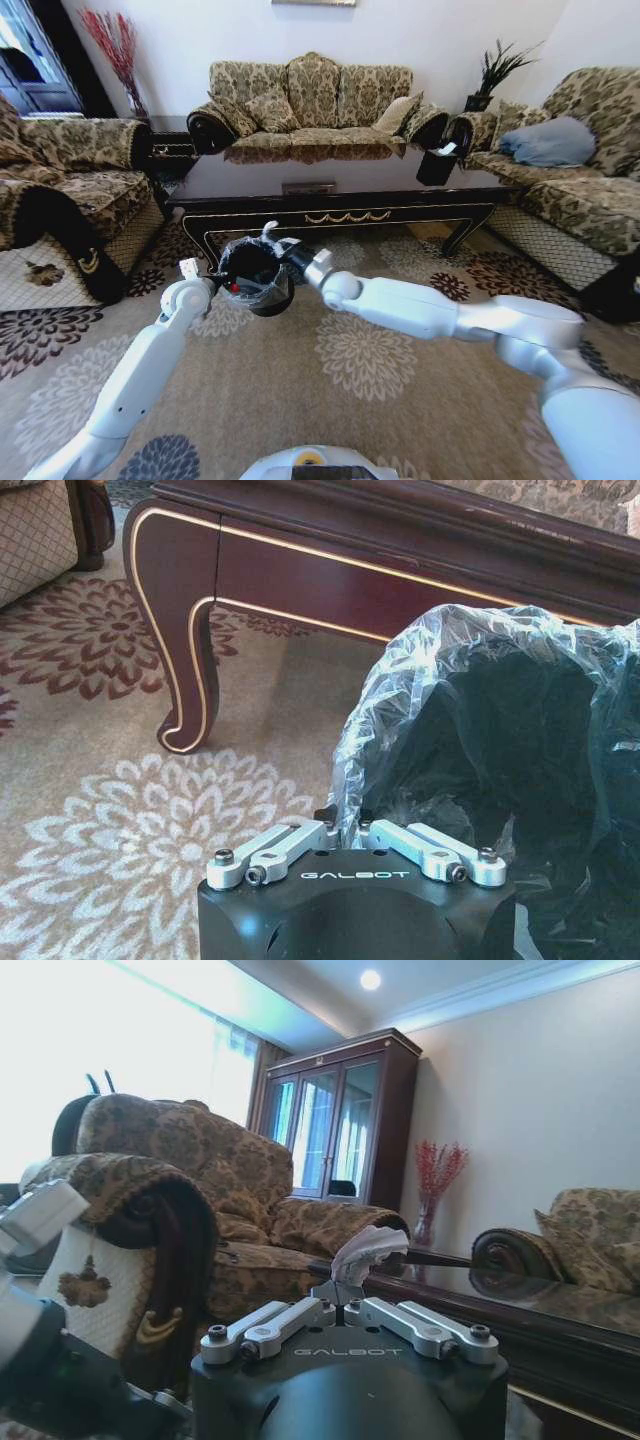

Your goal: Move to the front of the table and pick up the trash from the floor, then place it into the trash bin.

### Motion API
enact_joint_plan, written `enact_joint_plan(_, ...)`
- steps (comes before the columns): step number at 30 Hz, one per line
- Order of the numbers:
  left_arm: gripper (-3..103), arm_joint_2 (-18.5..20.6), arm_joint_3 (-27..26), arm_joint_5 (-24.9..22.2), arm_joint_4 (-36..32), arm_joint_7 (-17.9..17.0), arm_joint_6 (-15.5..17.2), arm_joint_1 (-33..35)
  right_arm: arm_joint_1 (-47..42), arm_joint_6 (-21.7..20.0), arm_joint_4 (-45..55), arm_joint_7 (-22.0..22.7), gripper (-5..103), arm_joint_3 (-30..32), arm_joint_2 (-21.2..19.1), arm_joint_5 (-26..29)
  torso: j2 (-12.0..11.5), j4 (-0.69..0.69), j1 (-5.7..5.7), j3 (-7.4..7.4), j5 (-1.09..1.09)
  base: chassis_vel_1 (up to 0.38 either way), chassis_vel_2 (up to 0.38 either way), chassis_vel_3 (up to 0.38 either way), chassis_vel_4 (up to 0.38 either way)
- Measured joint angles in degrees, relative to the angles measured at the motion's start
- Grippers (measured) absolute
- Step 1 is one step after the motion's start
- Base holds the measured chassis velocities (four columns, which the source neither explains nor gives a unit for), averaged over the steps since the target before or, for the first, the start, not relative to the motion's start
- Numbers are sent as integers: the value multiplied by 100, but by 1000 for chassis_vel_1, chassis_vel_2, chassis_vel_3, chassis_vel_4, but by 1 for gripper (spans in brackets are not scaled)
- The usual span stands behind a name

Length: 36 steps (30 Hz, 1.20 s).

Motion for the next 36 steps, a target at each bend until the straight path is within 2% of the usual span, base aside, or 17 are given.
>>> enact_joint_plan(5,2,-3,-29,-1,-43,1,-2,13,80,-8,-2,-40,-2,-75,77,47,0,0,-1,0,0,0,0,0,0)
enact_joint_plan(6,2,7,-37,-3,-56,1,-3,16,88,-8,3,-51,3,-88,65,50,0,-1,0,0,0,0,0,0,0)
enact_joint_plan(7,2,7,-37,-3,-56,1,-3,16,88,-8,3,-51,3,-88,65,50,0,-1,0,0,0,0,0,0,0)
enact_joint_plan(11,2,65,-79,-26,-114,0,-2,21,93,-24,25,-40,25,-135,-9,54,0,-1,0,0,1,0,0,0,0)
enact_joint_plan(13,2,81,-90,-40,-135,-4,-3,24,94,-32,25,-26,25,-154,-31,51,0,-1,0,0,1,0,0,0,0)
enact_joint_plan(15,2,108,-113,-66,-171,-16,2,41,93,-36,15,2,35,-165,-68,40,0,-1,0,0,1,0,0,0,0)
enact_joint_plan(16,2,108,-113,-66,-171,-16,2,41,93,-36,15,2,35,-165,-68,40,0,-1,0,0,1,0,0,0,0)
enact_joint_plan(20,2,164,-171,-136,-294,-117,33,165,119,-42,23,86,57,-86,-190,20,0,-1,0,0,1,0,0,0,0)
enact_joint_plan(21,2,164,-171,-136,-294,-117,33,165,119,-42,23,86,57,-86,-190,20,0,-1,0,0,1,0,0,0,0)
enact_joint_plan(22,2,210,-195,-218,-368,-205,72,228,122,-42,34,131,63,-2,-249,15,0,-1,0,0,1,0,0,0,0)
enact_joint_plan(23,2,262,-220,-321,-443,-298,103,287,120,-43,49,192,63,104,-305,10,0,0,0,0,1,0,0,0,0)
enact_joint_plan(25,2,356,-282,-526,-591,-490,147,414,60,-42,94,396,74,423,-491,31,0,2,0,-1,1,0,0,0,0)
enact_joint_plan(26,2,356,-282,-526,-591,-490,147,414,60,-42,94,396,74,423,-491,31,0,2,0,-1,1,0,0,0,0)
enact_joint_plan(28,2,402,-317,-619,-696,-728,209,533,12,-83,118,569,84,779,-726,126,0,1,-1,-1,3,0,0,0,0)
enact_joint_plan(31,2,400,-362,-770,-785,-1107,294,733,12,-209,116,821,95,1189,-1091,273,0,-2,0,-1,4,0,0,0,0)
enact_joint_plan(33,2,382,-379,-793,-807,-1211,313,825,28,-292,130,935,98,1292,-1212,344,0,-2,0,-1,3,0,0,0,0)
enact_joint_plan(36,2,323,-409,-836,-857,-1526,369,1066,37,-614,196,1468,100,1592,-1546,491,0,0,-1,-1,3,0,0,0,0)
